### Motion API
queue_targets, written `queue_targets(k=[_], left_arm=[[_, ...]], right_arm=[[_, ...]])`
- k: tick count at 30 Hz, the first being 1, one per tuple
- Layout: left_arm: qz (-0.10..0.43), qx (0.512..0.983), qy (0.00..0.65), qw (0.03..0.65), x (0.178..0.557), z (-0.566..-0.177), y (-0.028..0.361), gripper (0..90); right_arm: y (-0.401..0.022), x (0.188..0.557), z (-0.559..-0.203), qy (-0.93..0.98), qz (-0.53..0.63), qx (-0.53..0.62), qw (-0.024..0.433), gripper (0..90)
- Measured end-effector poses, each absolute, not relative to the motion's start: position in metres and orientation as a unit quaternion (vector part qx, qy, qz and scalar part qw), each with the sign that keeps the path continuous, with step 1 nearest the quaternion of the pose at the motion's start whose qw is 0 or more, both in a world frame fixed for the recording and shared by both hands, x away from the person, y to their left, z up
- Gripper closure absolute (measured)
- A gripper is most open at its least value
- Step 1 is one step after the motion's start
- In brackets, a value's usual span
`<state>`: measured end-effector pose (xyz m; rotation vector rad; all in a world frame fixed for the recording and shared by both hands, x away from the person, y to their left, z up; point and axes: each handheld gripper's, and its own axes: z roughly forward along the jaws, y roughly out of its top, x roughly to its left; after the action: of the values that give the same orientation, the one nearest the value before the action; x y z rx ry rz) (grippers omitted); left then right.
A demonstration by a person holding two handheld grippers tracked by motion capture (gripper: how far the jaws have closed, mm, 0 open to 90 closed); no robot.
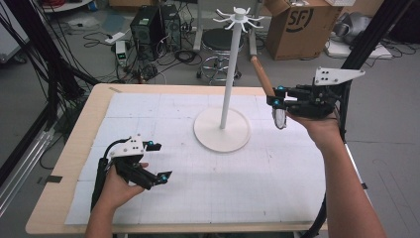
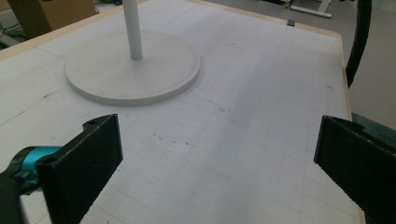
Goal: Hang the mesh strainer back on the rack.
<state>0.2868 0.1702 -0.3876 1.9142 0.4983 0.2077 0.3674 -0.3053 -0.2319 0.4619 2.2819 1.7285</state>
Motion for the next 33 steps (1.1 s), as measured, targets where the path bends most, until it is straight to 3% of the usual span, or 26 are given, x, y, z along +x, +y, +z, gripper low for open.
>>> queue_targets(k=[33], left_arm=[[0.083,0.808,0.207,0.546,0.287,-0.388,0.171,1.7]], right_arm=[[-0.312,0.403,-0.181,0.766,0.59,0.193,0.168,68.7]])
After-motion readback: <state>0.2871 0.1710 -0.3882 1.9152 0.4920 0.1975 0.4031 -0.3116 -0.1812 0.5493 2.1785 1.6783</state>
